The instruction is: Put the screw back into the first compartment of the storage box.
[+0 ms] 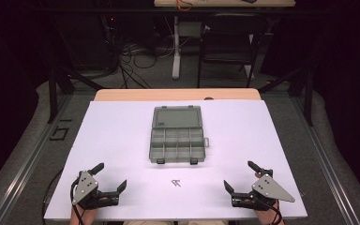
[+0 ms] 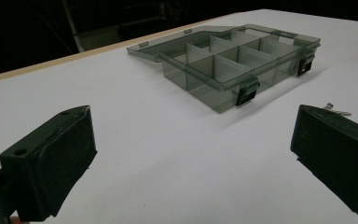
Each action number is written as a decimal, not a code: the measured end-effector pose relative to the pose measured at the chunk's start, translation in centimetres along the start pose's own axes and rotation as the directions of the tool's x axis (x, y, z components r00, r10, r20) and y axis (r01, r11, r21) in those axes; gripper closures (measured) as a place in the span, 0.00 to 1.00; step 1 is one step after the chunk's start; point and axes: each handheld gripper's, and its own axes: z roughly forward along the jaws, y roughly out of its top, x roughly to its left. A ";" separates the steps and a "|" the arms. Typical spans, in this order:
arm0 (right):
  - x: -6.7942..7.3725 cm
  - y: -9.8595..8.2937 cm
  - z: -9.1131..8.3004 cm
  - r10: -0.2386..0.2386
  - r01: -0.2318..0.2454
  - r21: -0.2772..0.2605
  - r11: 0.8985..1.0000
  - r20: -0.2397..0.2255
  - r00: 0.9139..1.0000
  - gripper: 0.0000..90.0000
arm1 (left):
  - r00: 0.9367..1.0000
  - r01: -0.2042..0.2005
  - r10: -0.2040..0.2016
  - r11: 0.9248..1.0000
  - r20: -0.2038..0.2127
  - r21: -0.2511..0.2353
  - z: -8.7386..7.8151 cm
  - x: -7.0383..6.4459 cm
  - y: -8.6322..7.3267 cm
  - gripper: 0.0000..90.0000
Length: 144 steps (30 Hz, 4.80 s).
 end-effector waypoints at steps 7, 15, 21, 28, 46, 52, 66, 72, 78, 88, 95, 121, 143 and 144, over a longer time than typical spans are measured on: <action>0.0 0.0 0.0 -0.001 0.001 0.008 1.000 -0.007 1.000 0.00 | 1.000 -0.005 0.005 1.000 0.006 0.004 0.1 -0.1 0.0 0.00; 0.0 0.0 0.1 0.000 0.000 0.006 1.000 -0.010 1.000 0.00 | 0.999 -0.013 0.012 1.000 0.039 0.014 0.4 -0.3 0.2 0.00; 0.0 0.0 0.0 -0.004 0.004 0.009 1.000 -0.011 1.000 0.00 | 0.997 -0.033 0.032 0.999 0.065 0.019 1.1 -0.8 0.5 0.00; 0.0 0.0 0.0 -0.004 0.004 0.007 1.000 -0.013 1.000 0.00 | 0.994 -0.033 0.029 0.999 0.107 0.035 2.4 -1.3 0.9 0.00; 0.1 -0.1 0.2 -0.007 0.007 0.011 1.000 -0.033 0.999 0.00 | 0.978 -0.092 0.073 0.992 0.195 0.089 5.6 -3.2 2.3 0.00; 0.0 -0.1 0.2 -0.002 0.003 0.006 1.000 -0.038 0.999 0.00 | 0.972 -0.086 0.056 0.989 0.227 0.124 7.2 -3.7 3.3 0.00; 0.1 -0.1 0.3 -0.006 0.007 0.019 1.000 -0.057 0.998 0.00 | 0.951 -0.136 0.059 0.961 0.302 0.241 8.8 -4.6 5.4 0.00; 0.0 -0.1 0.3 -0.008 0.009 0.021 1.000 -0.056 0.998 0.00 | 0.935 -0.161 0.048 0.941 0.351 0.299 9.7 -5.1 6.0 0.00; 0.2 -0.1 0.3 -0.005 0.007 0.029 1.000 -0.065 0.998 0.00 | 0.914 -0.216 0.063 0.912 0.402 0.348 10.5 -5.9 6.7 0.00; 0.2 -0.1 0.2 -0.008 0.009 0.026 1.000 -0.059 0.998 0.00 | 0.870 -0.343 0.123 0.847 0.477 0.406 11.9 -7.0 7.9 0.09; 0.3 -0.2 0.3 -0.006 0.007 0.009 1.000 -0.067 0.998 0.00 | 0.852 -0.391 0.136 0.808 0.506 0.441 13.3 -7.7 8.7 0.24; 0.3 -0.2 0.3 -0.030 0.034 0.052 0.998 -0.068 0.997 0.00 | 0.770 -0.516 0.105 0.682 0.629 0.518 17.0 -10.0 8.7 0.74; 0.3 -0.2 0.3 -0.037 0.041 0.062 0.997 -0.070 0.997 0.00 | 0.759 -0.538 0.103 0.654 0.642 0.531 17.8 -10.4 8.1 0.97; 0.4 -0.2 0.4 -0.036 0.039 0.056 0.998 -0.069 0.997 0.00 | 0.759 -0.541 0.105 0.650 0.643 0.533 17.8 -10.5 8.1 0.97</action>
